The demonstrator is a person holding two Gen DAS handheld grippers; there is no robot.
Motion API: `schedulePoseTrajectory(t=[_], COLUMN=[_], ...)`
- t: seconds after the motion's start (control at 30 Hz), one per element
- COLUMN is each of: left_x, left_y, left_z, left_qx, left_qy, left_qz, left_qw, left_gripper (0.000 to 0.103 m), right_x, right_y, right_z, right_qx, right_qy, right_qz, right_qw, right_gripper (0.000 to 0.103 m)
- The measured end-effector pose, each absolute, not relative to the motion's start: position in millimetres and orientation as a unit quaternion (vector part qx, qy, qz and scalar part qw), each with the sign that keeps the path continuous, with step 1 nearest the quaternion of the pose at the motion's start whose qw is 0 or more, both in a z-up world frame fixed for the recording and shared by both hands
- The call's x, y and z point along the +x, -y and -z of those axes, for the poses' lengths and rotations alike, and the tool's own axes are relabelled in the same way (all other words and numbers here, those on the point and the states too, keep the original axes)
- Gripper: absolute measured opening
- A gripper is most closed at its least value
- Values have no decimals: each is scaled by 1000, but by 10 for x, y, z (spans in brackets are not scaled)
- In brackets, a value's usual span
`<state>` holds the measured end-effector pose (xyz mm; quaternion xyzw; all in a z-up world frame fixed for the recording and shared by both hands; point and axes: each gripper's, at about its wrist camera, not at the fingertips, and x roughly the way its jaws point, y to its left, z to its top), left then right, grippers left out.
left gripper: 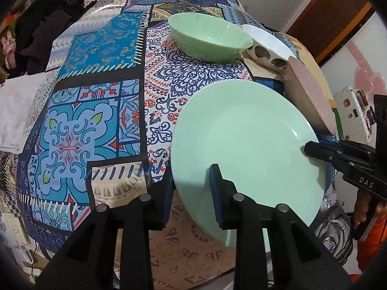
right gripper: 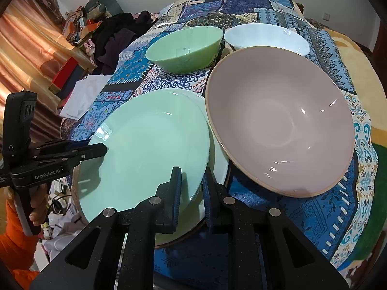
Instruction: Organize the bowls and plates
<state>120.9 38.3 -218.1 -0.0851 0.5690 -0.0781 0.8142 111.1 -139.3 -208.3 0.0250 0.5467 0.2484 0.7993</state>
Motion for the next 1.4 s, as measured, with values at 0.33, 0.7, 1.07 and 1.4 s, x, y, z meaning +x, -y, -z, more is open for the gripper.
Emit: schedulePoseTrajectory(t=[0.33, 0.7, 1.07, 1.4], left_x=[1218, 1140, 1283, 1717], left_y=[-375, -403, -122, 364], left_z=[2191, 1832, 1327, 1239], left_qx=[-82, -64, -34, -26], left_qy=[-572, -534, -475, -465], left_qz=[79, 79, 97, 126], left_qw=[812, 839, 874, 876], left_gripper=[30, 37, 62, 79], right_x=[1102, 1065, 1091, 1221], right_y=[1405, 1472, 1713, 2251], right_z=[2059, 1868, 1438, 1367], right_qx=[24, 28, 21, 54], right_qy=[-546, -527, -463, -438], right_qz=[-246, -249, -229, -166], right_qw=[800, 812, 856, 882], right_gripper=[16, 18, 19, 32])
